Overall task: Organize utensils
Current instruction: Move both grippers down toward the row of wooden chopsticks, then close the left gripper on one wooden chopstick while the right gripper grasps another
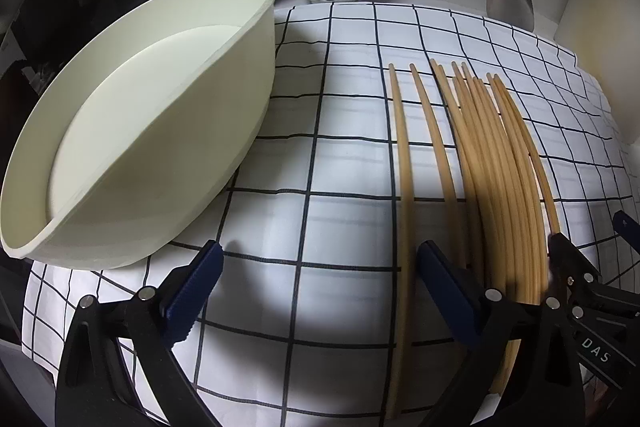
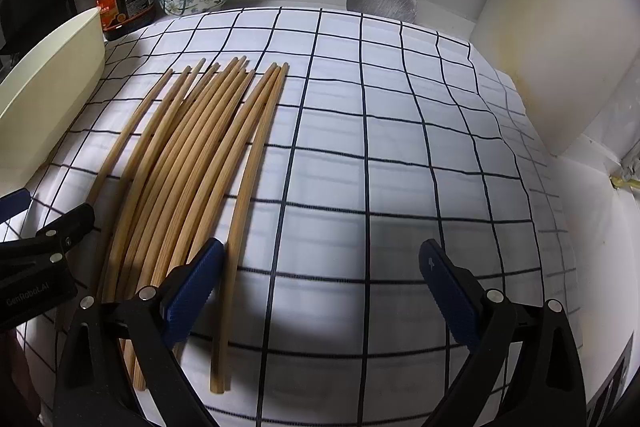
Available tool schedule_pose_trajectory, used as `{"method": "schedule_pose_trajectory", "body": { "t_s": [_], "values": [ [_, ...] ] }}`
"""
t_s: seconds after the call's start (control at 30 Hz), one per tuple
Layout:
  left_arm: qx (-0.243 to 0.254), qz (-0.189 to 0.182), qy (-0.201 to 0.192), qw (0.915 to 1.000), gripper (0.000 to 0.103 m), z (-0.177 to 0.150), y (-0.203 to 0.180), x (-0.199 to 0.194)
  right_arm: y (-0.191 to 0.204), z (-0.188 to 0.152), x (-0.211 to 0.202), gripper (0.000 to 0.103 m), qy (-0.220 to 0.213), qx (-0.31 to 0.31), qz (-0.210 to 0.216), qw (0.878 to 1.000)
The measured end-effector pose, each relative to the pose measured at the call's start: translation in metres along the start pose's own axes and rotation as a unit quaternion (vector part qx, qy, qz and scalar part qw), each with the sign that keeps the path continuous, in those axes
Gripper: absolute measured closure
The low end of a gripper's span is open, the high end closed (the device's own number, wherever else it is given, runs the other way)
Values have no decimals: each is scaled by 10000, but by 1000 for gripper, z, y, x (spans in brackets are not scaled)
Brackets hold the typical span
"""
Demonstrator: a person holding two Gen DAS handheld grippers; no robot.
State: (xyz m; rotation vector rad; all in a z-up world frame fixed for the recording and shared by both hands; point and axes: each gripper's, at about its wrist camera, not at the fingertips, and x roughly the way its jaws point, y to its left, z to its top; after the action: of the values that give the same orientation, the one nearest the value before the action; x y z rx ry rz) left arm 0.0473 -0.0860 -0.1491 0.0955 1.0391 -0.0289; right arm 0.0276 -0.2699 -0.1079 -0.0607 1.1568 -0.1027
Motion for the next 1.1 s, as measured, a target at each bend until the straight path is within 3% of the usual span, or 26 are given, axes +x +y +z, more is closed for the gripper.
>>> {"method": "schedule_pose_trajectory", "body": {
  "t_s": [0.2, 0.43, 0.53, 0.73, 1.1],
  "values": [
    [89, -186, -37, 9998, 30, 4, -9, -2, 0, 5, 4, 21, -91, 13, 138, 9999],
    [237, -454, -65, 9987, 57, 6, -18, -4, 11, 11, 2, 49, -155, -137, 330, 9992],
    [359, -506, -80, 9980, 68, 5, -24, -5, 13, 11, 2, 65, -138, -136, 556, 9983],
    [499, -669, -39, 9965, 95, 6, -30, -6, 24, 11, 0, 96, -138, -304, 606, 9976],
    [488, -781, 118, 9957, 96, 7, -22, -9, 9, 11, -1, 97, 37, 167, 890, 9959]
  ]
}}
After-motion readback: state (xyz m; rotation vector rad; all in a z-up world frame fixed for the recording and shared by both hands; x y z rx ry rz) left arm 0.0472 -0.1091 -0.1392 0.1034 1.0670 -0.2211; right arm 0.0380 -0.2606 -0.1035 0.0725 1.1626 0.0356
